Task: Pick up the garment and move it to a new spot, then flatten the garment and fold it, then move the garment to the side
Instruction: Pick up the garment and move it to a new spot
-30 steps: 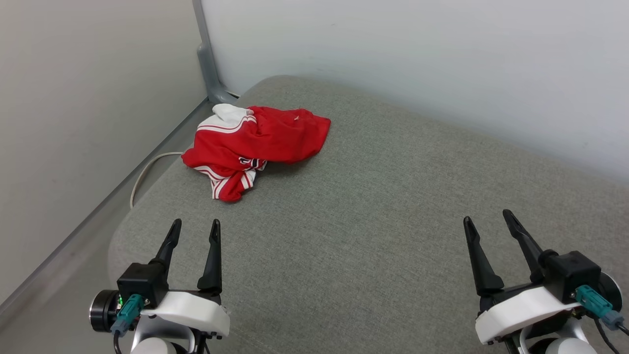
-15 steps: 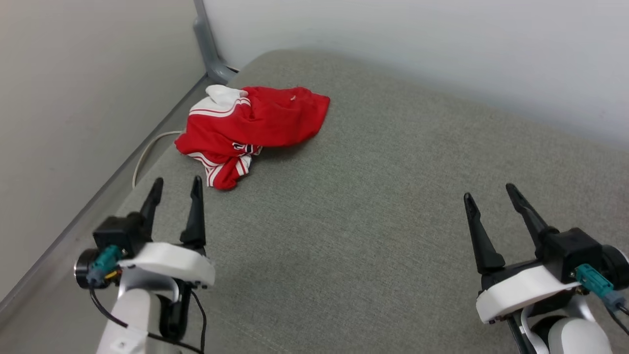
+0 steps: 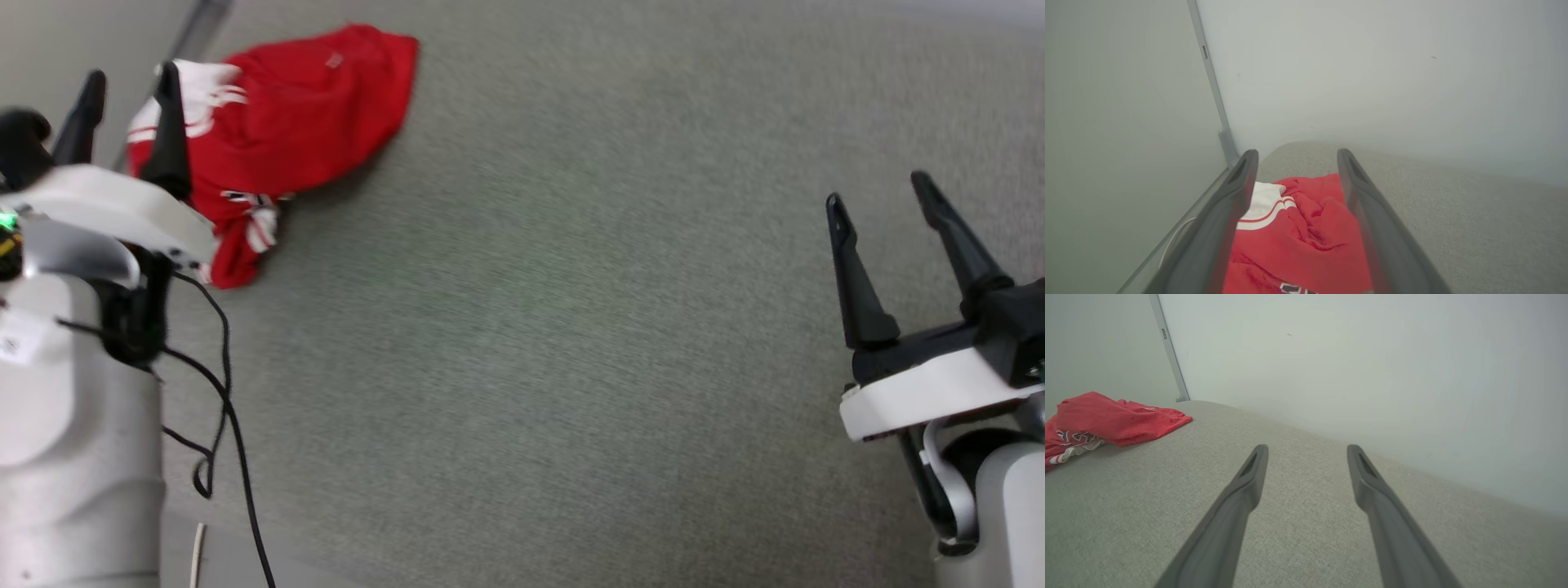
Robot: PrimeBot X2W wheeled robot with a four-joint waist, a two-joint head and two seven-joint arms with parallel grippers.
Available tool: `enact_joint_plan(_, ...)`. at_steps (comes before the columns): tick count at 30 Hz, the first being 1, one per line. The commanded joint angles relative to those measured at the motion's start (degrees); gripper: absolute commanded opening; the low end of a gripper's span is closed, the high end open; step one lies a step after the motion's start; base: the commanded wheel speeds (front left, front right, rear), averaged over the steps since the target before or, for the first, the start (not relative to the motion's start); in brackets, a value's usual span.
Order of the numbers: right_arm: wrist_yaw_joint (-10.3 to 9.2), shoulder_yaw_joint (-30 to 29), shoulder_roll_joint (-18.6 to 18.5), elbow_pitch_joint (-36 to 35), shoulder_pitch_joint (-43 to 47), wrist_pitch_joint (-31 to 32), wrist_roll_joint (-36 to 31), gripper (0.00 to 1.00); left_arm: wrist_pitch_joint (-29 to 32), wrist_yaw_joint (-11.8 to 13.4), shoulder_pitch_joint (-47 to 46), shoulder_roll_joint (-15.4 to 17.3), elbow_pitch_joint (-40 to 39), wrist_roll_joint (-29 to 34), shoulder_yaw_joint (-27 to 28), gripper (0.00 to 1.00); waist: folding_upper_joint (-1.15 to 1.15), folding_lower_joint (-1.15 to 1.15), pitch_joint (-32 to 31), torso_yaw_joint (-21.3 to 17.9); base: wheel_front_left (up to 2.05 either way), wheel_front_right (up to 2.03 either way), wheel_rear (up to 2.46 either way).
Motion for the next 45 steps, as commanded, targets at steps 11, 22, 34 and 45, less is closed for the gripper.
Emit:
enact_joint_plan(11, -0.05, 0.4, 0.9, -3.1, -4.9, -0.3, -0.9, 1.0, 24.4, -0.4, -10.4, 11.5, 7.5, -6.7, -0.6, 1.0, 0.0, -0.01, 13.1, -9.2, 0.0, 0.0, 0.0)
enact_joint_plan(22, -0.05, 0.9, 1.8, -2.1, -6.4, -1.4, -0.4, 1.0, 48.2, 1.2, -9.3, 15.8, 15.0, -11.4, -1.6, 1.0, 0.0, -0.01, 15.6, -11.7, 0.0, 0.0, 0.0)
enact_joint_plan(34, -0.05, -0.2, 2.6, 0.2, -4.5, -2.0, 0.3, 1.0, 40.2, 2.8, -6.8, 16.4, 9.5, -7.6, -3.6, 0.0, 0.0, -0.01, 8.6, -12.1, 0.0, 0.0, 0.0)
enact_joint_plan(45, -0.05, -3.1, 3.7, 3.2, 1.0, -3.8, 2.2, 1.0, 18.1, 5.1, -4.3, 11.4, 4.4, -2.9, -5.9, 0.0, 0.0, -0.01, -3.6, -12.5, 0.0, 0.0, 0.0)
